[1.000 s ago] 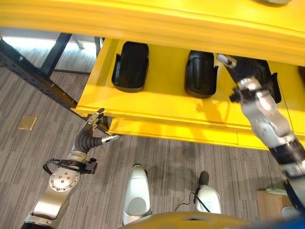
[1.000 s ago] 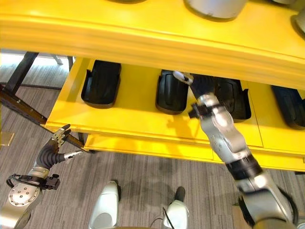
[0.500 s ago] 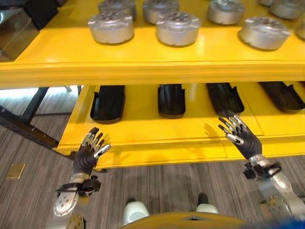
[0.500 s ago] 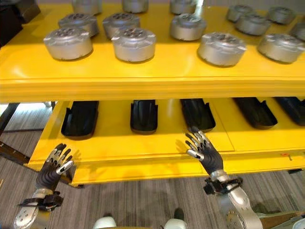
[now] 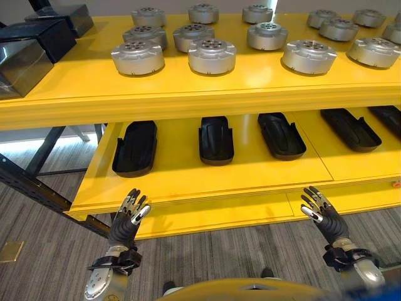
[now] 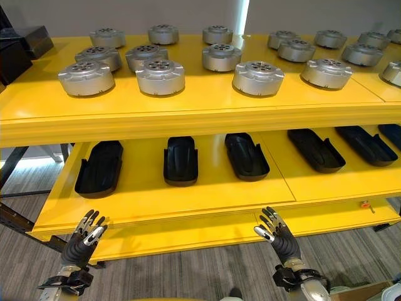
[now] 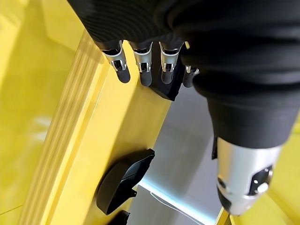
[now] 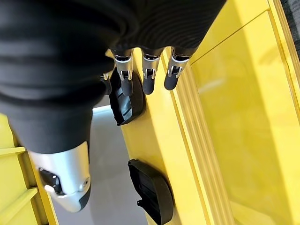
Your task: Move parts from the plastic box to the shelf.
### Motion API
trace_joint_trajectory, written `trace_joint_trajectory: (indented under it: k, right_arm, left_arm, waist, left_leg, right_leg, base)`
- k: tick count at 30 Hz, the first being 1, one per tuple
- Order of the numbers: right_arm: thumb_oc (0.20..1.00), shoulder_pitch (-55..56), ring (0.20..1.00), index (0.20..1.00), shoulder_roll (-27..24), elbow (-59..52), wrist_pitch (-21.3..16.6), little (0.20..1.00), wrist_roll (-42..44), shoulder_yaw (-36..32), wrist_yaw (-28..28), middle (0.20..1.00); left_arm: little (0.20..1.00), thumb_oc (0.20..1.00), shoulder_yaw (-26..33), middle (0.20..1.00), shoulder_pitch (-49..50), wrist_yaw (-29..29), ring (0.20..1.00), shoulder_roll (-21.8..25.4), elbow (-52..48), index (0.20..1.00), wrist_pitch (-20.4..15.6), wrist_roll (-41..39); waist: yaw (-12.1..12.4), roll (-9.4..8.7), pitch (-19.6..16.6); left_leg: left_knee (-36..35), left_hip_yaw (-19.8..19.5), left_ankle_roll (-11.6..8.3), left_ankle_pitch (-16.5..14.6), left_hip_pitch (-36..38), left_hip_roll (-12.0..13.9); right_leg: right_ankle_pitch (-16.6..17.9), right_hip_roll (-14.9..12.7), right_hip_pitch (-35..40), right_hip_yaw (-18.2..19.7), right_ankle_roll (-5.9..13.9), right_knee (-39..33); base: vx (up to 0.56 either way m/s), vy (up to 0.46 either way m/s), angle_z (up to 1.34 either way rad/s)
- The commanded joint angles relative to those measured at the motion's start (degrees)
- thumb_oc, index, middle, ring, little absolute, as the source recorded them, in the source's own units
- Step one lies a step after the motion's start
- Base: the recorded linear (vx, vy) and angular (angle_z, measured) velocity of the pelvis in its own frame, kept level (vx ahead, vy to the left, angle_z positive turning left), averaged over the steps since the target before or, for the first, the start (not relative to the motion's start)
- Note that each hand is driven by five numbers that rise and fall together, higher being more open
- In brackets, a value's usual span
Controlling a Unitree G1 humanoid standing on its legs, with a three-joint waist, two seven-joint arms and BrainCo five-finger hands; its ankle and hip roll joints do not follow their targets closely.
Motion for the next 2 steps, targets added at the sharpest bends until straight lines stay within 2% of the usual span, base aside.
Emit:
trace_joint_trajectory:
  k: [1,2]
  right_arm:
    - [1.000,-3.1,1.000,1.000,0.9,-2.5,-2.6,1.000,0.6,-1.7,0.0,1.000]
    - [1.000,-3.1,1.000,1.000,0.9,-2.5,-2.6,1.000,0.6,-1.7,0.0,1.000]
  left_arm:
    - [1.000,1.000,0.3,1.000,-1.2,0.4,1.000,0.9,0.5,1.000,-1.8,-0.4]
    - [1.000,1.000,0.3,1.000,-1.2,0.4,1.000,0.9,0.5,1.000,-1.8,-0.4]
  waist:
    - [-0.1,0.50,0.1]
    - [-0.1,0.50,0.1]
  left_leg:
    - [2.5,-1.3,4.77,2.3,-4.8,-1.2]
    - [2.5,-1.3,4.77,2.3,-4.8,-1.2]
  right_leg:
    - [-5.1,-3.0,1.2,-0.3,1.28,4.0]
    - [-5.1,-3.0,1.2,-0.3,1.28,4.0]
  base:
    - [0.00,0.000,0.00]
    - [0.00,0.000,0.00]
